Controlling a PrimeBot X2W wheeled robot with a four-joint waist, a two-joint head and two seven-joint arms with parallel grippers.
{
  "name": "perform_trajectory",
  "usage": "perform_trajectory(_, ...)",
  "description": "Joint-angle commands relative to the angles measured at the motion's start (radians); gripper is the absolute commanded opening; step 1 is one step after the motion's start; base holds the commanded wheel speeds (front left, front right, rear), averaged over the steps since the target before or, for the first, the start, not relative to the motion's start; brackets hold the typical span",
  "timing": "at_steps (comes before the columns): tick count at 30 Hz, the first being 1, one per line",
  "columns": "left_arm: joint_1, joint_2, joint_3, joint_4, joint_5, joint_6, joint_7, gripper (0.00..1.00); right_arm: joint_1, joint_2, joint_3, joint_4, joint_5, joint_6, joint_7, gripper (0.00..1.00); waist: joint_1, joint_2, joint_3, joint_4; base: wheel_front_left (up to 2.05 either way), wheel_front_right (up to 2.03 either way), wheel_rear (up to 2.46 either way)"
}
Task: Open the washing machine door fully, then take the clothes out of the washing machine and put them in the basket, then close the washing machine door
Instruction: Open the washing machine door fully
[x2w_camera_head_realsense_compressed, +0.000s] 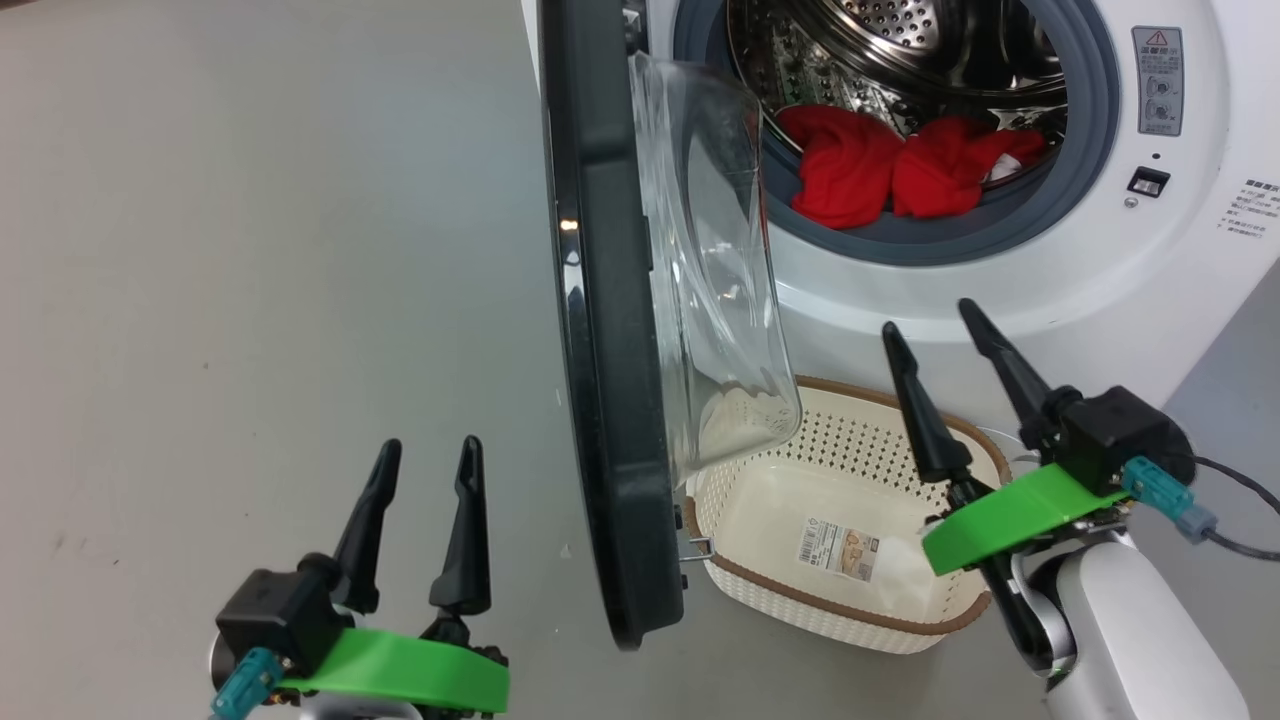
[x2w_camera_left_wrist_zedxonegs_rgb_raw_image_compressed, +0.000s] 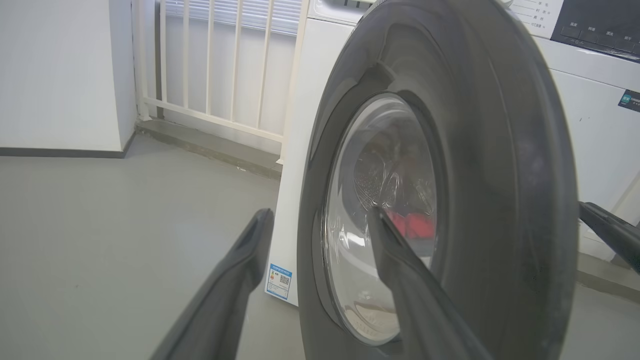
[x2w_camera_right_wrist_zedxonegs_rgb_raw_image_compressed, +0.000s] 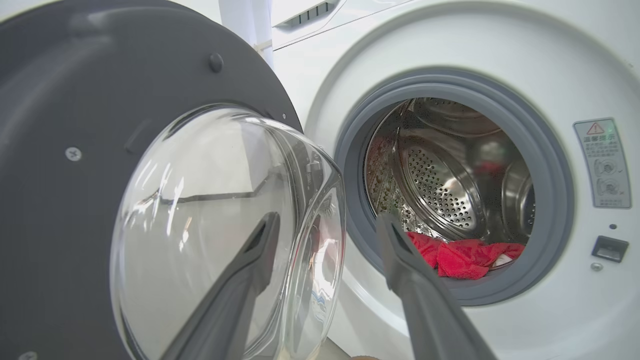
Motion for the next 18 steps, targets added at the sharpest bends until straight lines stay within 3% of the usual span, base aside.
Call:
perform_trajectory(1, -0.001, 0.011, 0.043, -0.019, 0.013, 0.000, -0.012, 1.00, 0.002, 0.009, 0.003, -0.023, -0.044, 0.007, -0.017, 1.00, 0.0000, 0.0000, -0.002, 0.000, 0.00, 0.00, 0.00)
perform_trajectory(9, 0.007, -0.004, 0.069, -0.011, 0.027, -0.011, -0.017, 1.00, 0.072, 0.012, -0.071, -0.036, -0.141, 0.007, -0.063, 1.00, 0.0000, 0.0000, -0.013, 0.000, 0.00, 0.00, 0.00)
perform_trajectory(18, 0.022, -0.019, 0.098, -0.011, 0.048, -0.025, -0.018, 1.00, 0.169, 0.012, -0.078, -0.110, -0.135, 0.007, -0.065, 1.00, 0.0000, 0.0000, -0.022, -0.003, 0.00, 0.00, 0.00)
